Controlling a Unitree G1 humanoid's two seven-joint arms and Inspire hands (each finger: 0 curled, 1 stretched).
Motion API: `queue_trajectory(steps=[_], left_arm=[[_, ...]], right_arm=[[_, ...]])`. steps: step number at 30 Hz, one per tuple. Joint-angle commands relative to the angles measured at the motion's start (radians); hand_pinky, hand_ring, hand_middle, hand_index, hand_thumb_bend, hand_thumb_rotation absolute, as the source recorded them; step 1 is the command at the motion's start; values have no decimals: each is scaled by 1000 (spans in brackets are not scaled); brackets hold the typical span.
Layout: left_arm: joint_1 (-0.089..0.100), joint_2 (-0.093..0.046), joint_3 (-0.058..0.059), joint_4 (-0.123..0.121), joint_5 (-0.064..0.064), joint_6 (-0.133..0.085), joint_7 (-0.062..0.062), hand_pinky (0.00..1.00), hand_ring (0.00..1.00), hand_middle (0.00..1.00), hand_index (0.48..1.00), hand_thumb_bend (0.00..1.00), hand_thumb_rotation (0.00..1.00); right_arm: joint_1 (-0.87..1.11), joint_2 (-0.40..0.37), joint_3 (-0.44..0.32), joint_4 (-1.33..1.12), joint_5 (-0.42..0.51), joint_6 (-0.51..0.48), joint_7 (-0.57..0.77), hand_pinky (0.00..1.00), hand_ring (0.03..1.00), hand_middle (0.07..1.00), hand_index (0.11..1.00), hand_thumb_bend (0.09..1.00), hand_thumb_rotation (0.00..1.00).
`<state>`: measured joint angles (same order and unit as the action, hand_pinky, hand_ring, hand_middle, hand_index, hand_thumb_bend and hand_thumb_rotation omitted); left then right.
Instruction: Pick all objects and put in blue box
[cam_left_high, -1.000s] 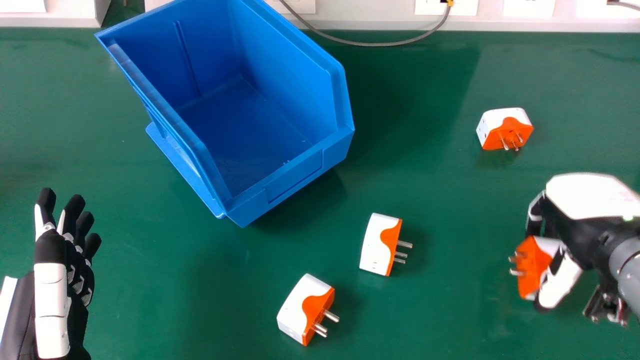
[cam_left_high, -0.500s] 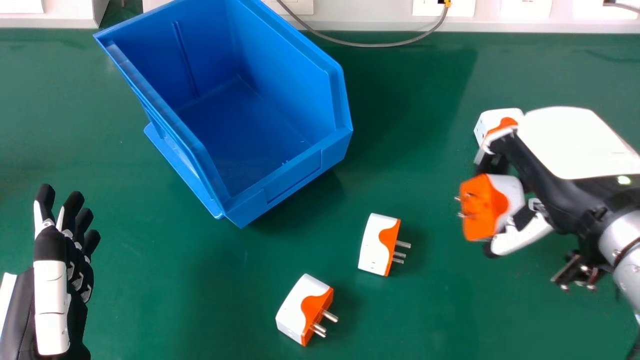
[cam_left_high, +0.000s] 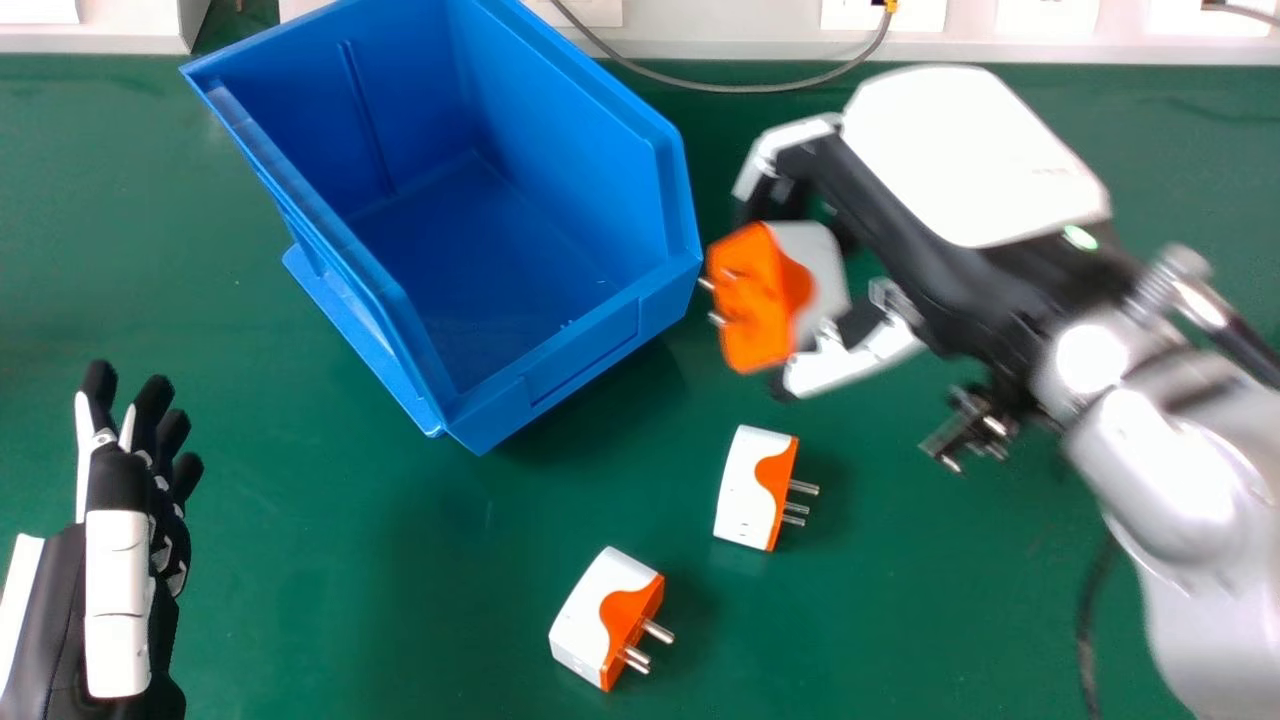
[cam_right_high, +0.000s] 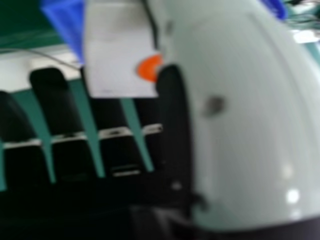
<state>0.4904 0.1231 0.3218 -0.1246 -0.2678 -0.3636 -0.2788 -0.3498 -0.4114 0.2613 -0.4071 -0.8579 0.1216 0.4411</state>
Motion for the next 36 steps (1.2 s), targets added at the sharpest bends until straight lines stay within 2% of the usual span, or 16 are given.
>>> queue_trajectory(steps=[1, 4, 12, 19, 26, 29, 33, 36], left_arm=[[5, 3, 2, -20, 5, -5, 6, 985, 994, 1000, 1000, 859, 1000], [3, 3, 1, -11, 4, -8, 6, 983, 993, 999, 1000, 862, 1000], [11, -4, -7, -27, 10, -7, 14, 976, 990, 996, 1000, 870, 1000], [7, 0, -11, -15, 6, -13, 10, 970, 986, 993, 1000, 872, 1000], [-6, 5, -11, 0, 7, -16, 8, 971, 986, 994, 1000, 872, 1000], [-4, 4, -14, -10, 9, -9, 13, 971, 986, 994, 1000, 872, 1000], [-7, 7, -16, -2, 10, -10, 12, 973, 987, 995, 1000, 872, 1000], [0, 2, -19, -12, 13, -10, 14, 974, 988, 995, 1000, 872, 1000]], right_arm=[[-90, 38, 19, 53, 7, -17, -41, 178, 342, 472, 553, 494, 0], [-170, 96, 58, 154, 0, -15, -66, 174, 338, 475, 550, 497, 0], [-366, 196, 140, 429, -49, -17, -182, 192, 334, 474, 558, 498, 0], [-549, 272, 192, 723, -58, -40, -317, 226, 356, 486, 547, 503, 0], [-748, 350, 266, 1112, -63, -98, -483, 296, 404, 496, 537, 496, 0], [-819, 400, 299, 1288, -58, -138, -564, 330, 421, 487, 518, 498, 0], [-890, 452, 334, 1483, -55, -183, -659, 341, 416, 481, 525, 498, 0], [-921, 484, 366, 1588, -63, -187, -705, 358, 405, 470, 533, 497, 0]])
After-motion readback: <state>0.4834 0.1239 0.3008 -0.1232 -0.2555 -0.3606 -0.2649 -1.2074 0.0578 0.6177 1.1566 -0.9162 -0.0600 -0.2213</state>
